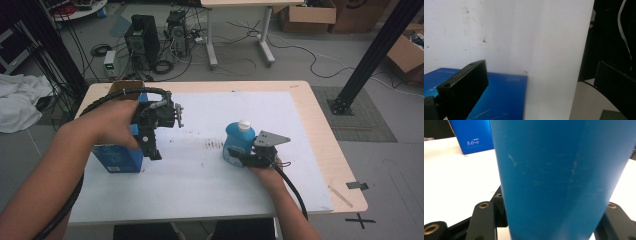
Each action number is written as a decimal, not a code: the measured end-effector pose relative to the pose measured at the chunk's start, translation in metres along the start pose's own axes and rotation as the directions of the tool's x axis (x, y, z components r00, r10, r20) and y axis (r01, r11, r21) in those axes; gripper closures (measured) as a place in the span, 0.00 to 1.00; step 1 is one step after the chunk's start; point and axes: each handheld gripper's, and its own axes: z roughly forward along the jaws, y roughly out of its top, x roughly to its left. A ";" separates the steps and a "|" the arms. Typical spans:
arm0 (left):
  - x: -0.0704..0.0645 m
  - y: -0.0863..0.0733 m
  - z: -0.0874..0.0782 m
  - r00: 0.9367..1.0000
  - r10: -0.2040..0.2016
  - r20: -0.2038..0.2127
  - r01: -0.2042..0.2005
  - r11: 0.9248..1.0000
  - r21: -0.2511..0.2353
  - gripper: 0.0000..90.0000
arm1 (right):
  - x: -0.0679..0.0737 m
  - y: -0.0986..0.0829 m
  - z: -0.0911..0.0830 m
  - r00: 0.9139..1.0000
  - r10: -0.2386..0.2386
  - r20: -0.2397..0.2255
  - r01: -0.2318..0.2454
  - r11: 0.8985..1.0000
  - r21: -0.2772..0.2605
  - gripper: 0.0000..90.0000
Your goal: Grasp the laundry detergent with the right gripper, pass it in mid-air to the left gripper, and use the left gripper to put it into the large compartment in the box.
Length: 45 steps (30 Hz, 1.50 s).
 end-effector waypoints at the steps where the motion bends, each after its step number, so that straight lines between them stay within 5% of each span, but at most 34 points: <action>1: 0.000 0.000 0.000 1.000 -0.002 -0.001 0.002 1.000 0.000 0.00 | 0.000 0.000 0.000 1.000 -0.003 -0.001 0.003 1.000 0.003 0.49; 12: -0.001 0.006 -0.001 1.000 0.019 -0.004 -0.019 1.000 -0.002 0.00 | 0.003 0.014 -0.006 0.998 -0.012 -0.055 0.012 1.000 0.000 0.52; 21: -0.005 0.013 0.000 0.999 0.033 0.002 -0.033 0.999 -0.010 0.00 | 0.022 0.040 -0.018 0.980 -0.083 -0.178 0.087 0.996 0.010 0.52; 32: -0.015 0.022 0.008 0.997 0.064 0.036 -0.063 0.998 -0.027 0.00 | 0.063 0.055 0.004 0.924 -0.146 -0.353 0.158 0.987 0.005 0.52; 45: -0.027 0.022 0.012 0.997 0.072 0.041 -0.070 0.997 -0.042 0.00 | 0.094 0.065 0.042 0.876 -0.176 -0.449 0.195 0.981 -0.004 0.52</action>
